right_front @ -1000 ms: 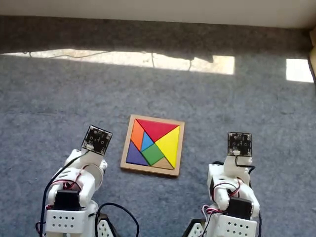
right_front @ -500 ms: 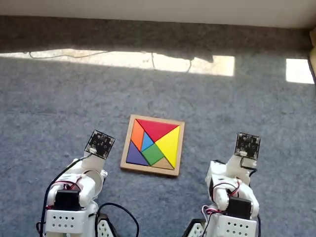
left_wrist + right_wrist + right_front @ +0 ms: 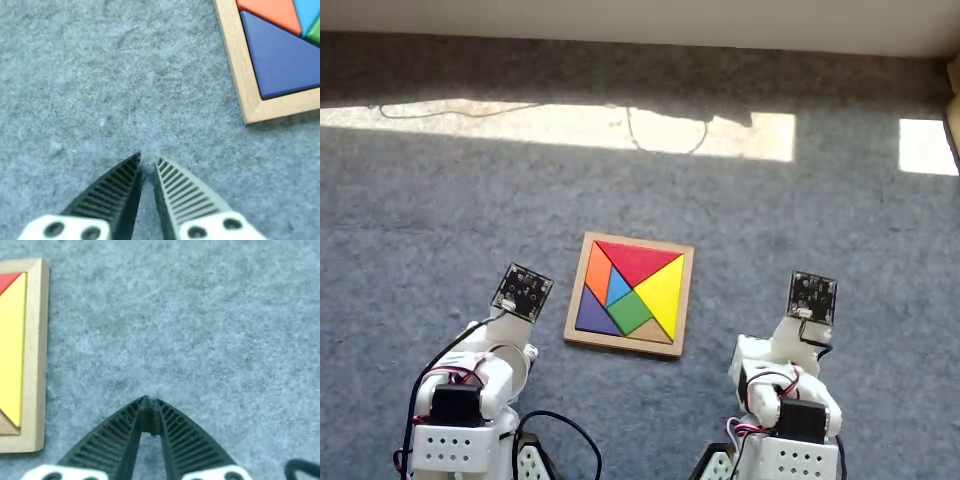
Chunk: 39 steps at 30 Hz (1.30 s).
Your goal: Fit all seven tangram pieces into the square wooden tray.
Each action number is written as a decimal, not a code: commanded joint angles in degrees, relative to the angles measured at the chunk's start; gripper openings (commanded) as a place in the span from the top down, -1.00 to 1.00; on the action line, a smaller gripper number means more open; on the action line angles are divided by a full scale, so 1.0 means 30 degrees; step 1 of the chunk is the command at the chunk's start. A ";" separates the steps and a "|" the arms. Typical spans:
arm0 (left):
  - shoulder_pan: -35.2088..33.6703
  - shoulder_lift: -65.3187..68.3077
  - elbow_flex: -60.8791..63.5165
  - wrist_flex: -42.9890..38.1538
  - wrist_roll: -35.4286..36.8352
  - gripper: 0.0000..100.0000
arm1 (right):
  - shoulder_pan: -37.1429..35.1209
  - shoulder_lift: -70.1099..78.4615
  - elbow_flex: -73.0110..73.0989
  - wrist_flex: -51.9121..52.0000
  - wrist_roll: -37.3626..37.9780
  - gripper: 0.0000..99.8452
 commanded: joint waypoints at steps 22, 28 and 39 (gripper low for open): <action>-0.0073 -0.0396 0.0425 0.0117 -0.0088 0.99 | -0.0073 -0.0308 0.1802 0.0103 -0.0205 0.99; -0.0044 -0.0396 0.0396 0.0176 -0.0059 0.99 | -0.0073 -0.0308 0.1802 0.0103 -0.0205 0.99; 0.0777 -0.0396 0.0396 0.0264 -0.0029 0.99 | -0.0073 -0.0308 0.1802 0.0103 -0.0205 0.99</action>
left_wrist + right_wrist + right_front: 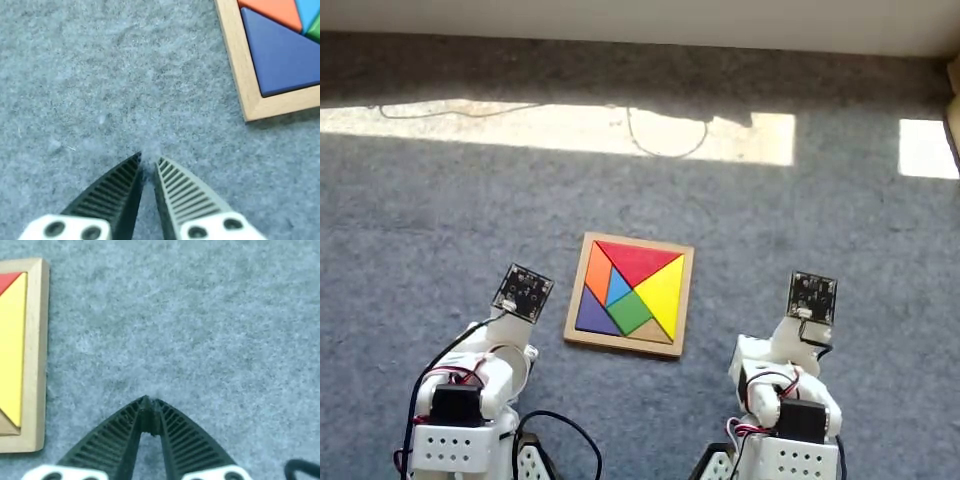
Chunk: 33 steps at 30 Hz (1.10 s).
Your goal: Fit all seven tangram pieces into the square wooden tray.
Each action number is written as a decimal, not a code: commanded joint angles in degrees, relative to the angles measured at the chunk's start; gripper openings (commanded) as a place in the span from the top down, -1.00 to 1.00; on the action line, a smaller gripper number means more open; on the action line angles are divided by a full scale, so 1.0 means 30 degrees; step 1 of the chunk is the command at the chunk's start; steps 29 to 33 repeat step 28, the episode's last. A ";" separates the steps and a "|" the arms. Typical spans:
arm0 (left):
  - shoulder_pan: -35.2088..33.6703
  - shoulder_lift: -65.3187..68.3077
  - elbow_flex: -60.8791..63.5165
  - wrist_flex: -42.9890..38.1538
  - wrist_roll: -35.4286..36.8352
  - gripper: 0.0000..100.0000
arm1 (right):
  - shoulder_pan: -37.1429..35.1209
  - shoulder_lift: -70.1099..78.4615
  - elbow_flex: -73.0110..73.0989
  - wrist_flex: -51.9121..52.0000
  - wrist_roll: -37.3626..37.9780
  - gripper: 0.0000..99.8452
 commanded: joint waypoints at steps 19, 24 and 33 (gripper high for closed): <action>0.1714 -0.0396 0.0396 0.0088 -0.0059 0.99 | -0.0073 -0.0308 0.1802 0.0103 -0.0205 0.99; 0.1714 -0.0396 0.0396 0.0088 -0.0059 0.99 | -0.0073 -0.0308 0.1802 0.0103 -0.0205 0.99; 0.1714 -0.0396 0.0396 0.0088 -0.0059 0.99 | -0.0073 -0.0308 0.1802 0.0103 -0.0205 0.99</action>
